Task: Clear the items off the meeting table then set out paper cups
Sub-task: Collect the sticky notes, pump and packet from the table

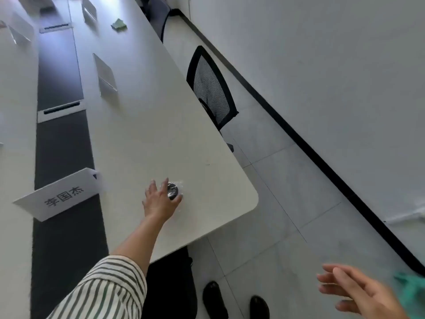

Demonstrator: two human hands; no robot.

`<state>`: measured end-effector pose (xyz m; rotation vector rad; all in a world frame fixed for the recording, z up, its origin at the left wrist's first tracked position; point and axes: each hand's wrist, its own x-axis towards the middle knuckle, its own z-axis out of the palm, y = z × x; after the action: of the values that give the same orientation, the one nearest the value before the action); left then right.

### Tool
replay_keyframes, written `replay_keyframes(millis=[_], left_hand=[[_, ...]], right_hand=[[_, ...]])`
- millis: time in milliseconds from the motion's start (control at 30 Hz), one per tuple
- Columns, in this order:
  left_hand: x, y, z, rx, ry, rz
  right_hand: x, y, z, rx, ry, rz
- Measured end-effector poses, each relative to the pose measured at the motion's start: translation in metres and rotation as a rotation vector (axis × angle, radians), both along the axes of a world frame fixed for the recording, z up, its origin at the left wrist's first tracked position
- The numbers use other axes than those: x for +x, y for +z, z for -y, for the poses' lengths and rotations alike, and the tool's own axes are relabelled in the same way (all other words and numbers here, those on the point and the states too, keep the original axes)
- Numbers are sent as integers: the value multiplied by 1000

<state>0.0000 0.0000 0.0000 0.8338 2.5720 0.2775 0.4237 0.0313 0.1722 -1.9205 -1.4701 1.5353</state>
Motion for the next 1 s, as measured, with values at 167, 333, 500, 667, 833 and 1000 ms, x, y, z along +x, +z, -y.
replay_keyframes(millis=[167,333,500,667,833,1000], left_hand=[[-13,-33,-19,-120,-108,-50],[-6,-43,-22,-33,-186,-186],[16,-27,-23,66,-149,-41],[53,6,-29,256,-99,133],[96,46,-44,471,1,365],[146,84,-68,626,122,498]], right_hand=[[4,-16,7,-36,-64,11],[-2,-23,11,-45,-76,9],[-12,-20,1,-23,-35,-30],[-3,-16,-17,4,-15,-87],[25,-14,-45,51,-46,-160],[70,-21,-92,67,-89,-227]])
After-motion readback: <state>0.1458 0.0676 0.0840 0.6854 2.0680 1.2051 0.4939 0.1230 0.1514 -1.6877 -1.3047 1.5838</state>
